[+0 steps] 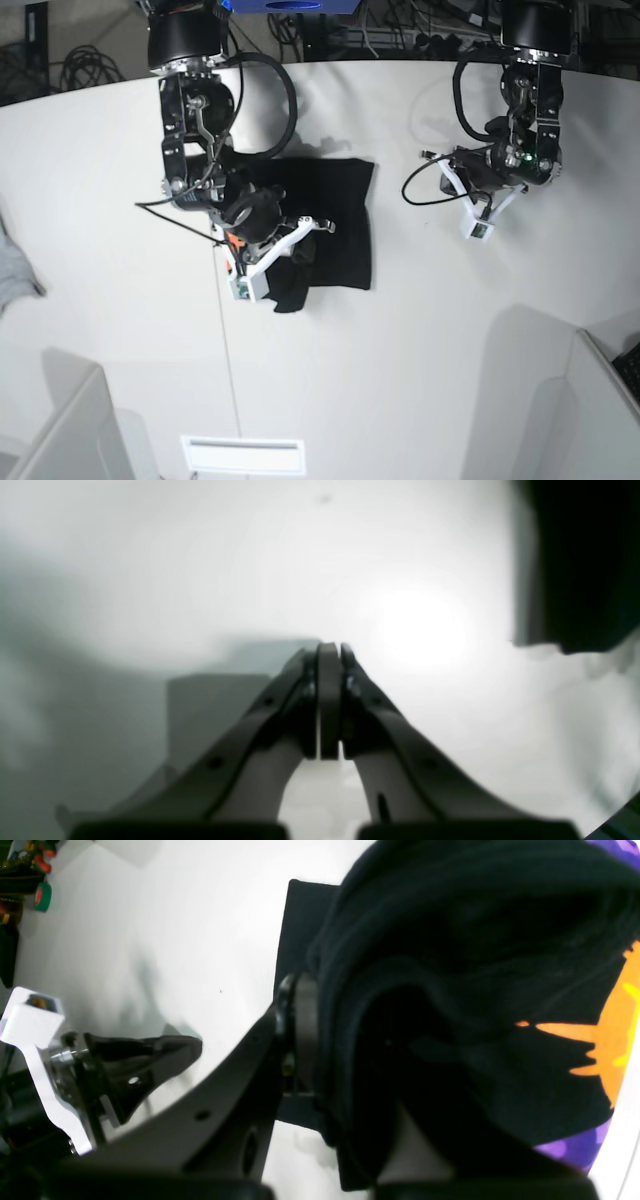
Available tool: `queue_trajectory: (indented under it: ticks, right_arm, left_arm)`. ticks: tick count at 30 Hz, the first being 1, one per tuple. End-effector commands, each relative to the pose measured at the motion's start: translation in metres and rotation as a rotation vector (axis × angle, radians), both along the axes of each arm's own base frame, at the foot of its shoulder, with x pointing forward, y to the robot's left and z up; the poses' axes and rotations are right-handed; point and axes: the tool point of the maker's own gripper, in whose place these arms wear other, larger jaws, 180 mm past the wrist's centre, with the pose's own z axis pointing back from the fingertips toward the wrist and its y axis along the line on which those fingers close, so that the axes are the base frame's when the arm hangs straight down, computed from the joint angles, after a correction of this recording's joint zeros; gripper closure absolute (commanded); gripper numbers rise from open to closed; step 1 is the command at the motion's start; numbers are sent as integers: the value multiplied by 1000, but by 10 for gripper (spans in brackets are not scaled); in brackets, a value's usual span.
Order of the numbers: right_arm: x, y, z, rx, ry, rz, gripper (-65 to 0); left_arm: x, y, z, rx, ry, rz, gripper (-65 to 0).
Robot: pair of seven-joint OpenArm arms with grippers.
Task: Fold the T-shirt properly
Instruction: 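Press the folded bundle flat with the right gripper and release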
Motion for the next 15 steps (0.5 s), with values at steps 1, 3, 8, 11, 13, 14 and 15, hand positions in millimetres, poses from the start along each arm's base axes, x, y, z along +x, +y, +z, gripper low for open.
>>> queue_trajectory:
  ticks: [1, 3, 8, 11, 13, 14, 15]
  right_arm:
    - [9, 8, 13, 21, -44, 11, 0]
    - [8, 12, 3, 15, -16, 26, 0]
    - [11, 12, -10, 14, -1, 9, -60]
    - [11, 12, -12, 13, 0, 7, -186]
    - [11, 12, -11, 13, 1, 8, -236]
    - [11, 12, -10, 13, -2, 8, -266]
    - [11, 12, -10, 15, -2, 8, -293]
  left_arm:
    - [11, 3, 13, -1, -50, 3, 0]
    - [13, 9, 15, 1, -59, 21, 0]
    - [17, 42, 33, 34, -76, 100, 0]
    - [17, 63, 49, 67, -115, 84, 0]
    - [15, 81, 54, 87, -120, 106, 0]
    - [14, 90, 56, 96, -122, 127, 0]
    - [13, 95, 58, 100, -124, 142, 0]
